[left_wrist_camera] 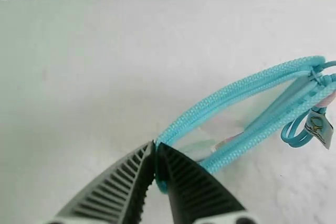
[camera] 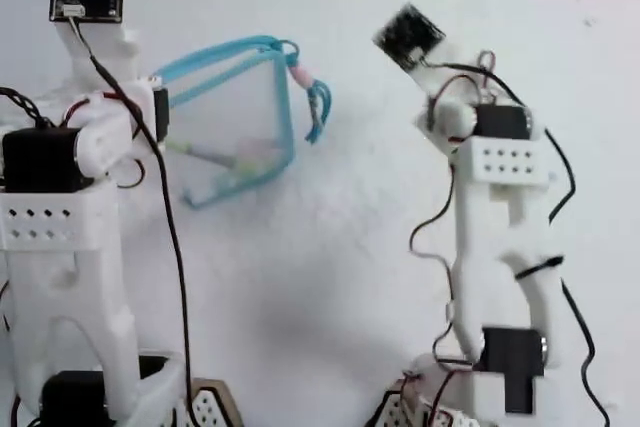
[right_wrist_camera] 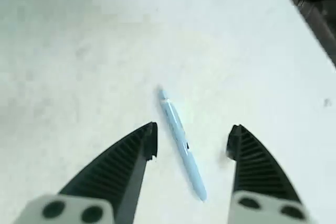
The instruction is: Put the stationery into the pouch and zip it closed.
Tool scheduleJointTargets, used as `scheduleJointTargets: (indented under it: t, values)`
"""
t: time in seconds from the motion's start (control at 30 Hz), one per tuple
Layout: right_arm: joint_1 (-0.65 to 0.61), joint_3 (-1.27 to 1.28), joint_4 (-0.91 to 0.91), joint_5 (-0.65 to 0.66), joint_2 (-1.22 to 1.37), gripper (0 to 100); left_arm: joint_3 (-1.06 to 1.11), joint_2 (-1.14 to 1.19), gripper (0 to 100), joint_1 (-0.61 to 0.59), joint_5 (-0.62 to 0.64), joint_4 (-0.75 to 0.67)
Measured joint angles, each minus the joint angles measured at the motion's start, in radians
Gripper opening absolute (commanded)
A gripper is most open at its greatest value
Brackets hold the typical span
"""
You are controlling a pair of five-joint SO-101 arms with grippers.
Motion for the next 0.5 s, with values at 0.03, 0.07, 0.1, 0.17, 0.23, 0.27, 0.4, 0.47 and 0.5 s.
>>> scheduleJointTargets:
  t: [0.03, 0.07, 0.1, 0.17, 0.23, 0.27, 0.4, 0.47, 0.5]
  values:
    - [0.018, 0.000, 0.006, 0.043, 0.032, 21.2, 0.000, 0.000, 2, 0.000, 0.000, 0.000]
    - [0.031, 0.000, 0.009, 0.081, 0.064, 21.2, 0.000, 0.000, 2, 0.000, 0.000, 0.000]
    - [0.037, -0.006, 0.011, 0.109, 0.098, 21.2, 0.000, 0.000, 2, 0.000, 0.000, 0.000]
    - [0.044, -0.038, 0.014, 0.137, 0.172, 21.2, 0.000, 0.000, 2, 0.000, 0.000, 0.000]
    - [0.057, -0.089, 0.015, 0.147, 0.244, 21.2, 0.000, 0.000, 2, 0.000, 0.000, 0.000]
    - [0.061, -0.120, 0.015, 0.150, 0.284, 21.2, 0.000, 0.000, 2, 0.000, 0.000, 0.000]
    - [0.061, -0.270, 0.081, 0.153, 0.450, 21.2, 0.000, 0.000, 2, 0.000, 0.000, 0.000]
    - [0.060, -0.361, 0.123, 0.153, 0.543, 21.2, 0.000, 0.000, 2, 0.000, 0.000, 0.000]
    - [0.060, -0.408, 0.146, 0.153, 0.591, 21.2, 0.000, 0.000, 2, 0.000, 0.000, 0.000]
